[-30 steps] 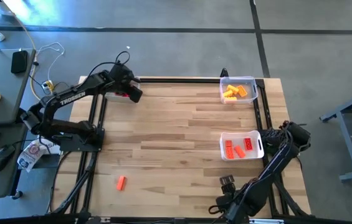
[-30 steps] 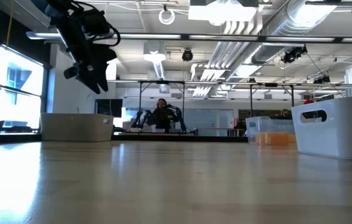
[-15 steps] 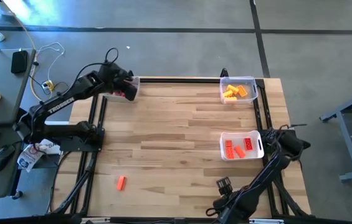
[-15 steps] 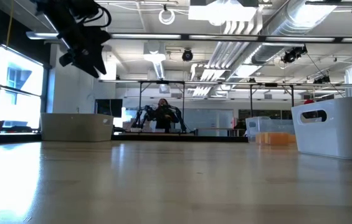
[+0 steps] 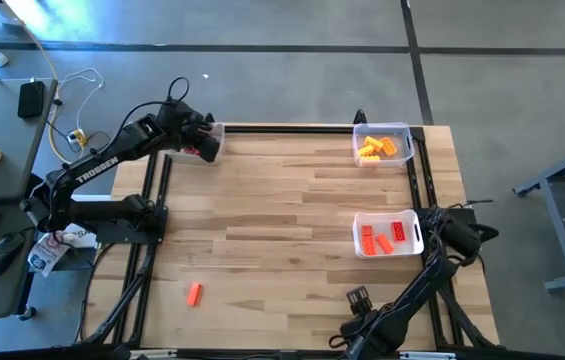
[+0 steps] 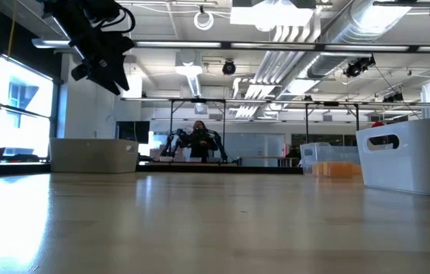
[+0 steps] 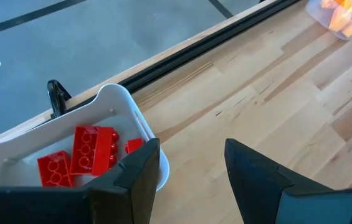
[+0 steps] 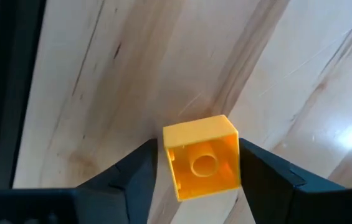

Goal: Sort & place blocks by color
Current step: Put the yellow game piece into the transparent bin

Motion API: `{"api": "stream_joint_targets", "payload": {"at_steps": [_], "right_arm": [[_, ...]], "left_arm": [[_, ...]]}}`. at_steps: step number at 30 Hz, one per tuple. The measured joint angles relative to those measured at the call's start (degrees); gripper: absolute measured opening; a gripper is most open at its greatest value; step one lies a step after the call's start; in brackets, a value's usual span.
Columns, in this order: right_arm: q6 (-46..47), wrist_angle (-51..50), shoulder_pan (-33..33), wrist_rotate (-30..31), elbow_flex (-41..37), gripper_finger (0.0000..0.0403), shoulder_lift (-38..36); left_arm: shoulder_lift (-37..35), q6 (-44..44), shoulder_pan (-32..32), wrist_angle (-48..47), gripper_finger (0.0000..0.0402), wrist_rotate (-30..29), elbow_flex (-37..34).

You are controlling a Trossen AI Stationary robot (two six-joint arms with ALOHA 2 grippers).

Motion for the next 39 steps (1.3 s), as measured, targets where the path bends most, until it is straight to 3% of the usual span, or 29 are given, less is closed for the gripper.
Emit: {"api": "stream_joint_targets", "payload": {"at_steps": [6,13,21,39], "right_arm": [[2.14,0.01,-0.42,-0.62,0.09,0.0107,-0.04],[9.44,-0.45,-2.82,1.99,0.09,0.0106,-0.04],[10.37,-4.44,-8.25,13.00,0.50,0.0106,0.02],[-4.08,-8.98,-28.21,28.04,0.50,0.0106,-6.24]], "left_arm": [[0.00,-0.09,0.00,0.02,0.0168,0.00,0.00],[0.00,-0.02,0.00,0.02,0.0168,0.00,0.00],[0.02,0.09,-1.26,-0.48,0.0168,-0.02,0.00],[0.02,-1.13,-13.86,-11.93,0.0168,-0.04,0.00]]}}
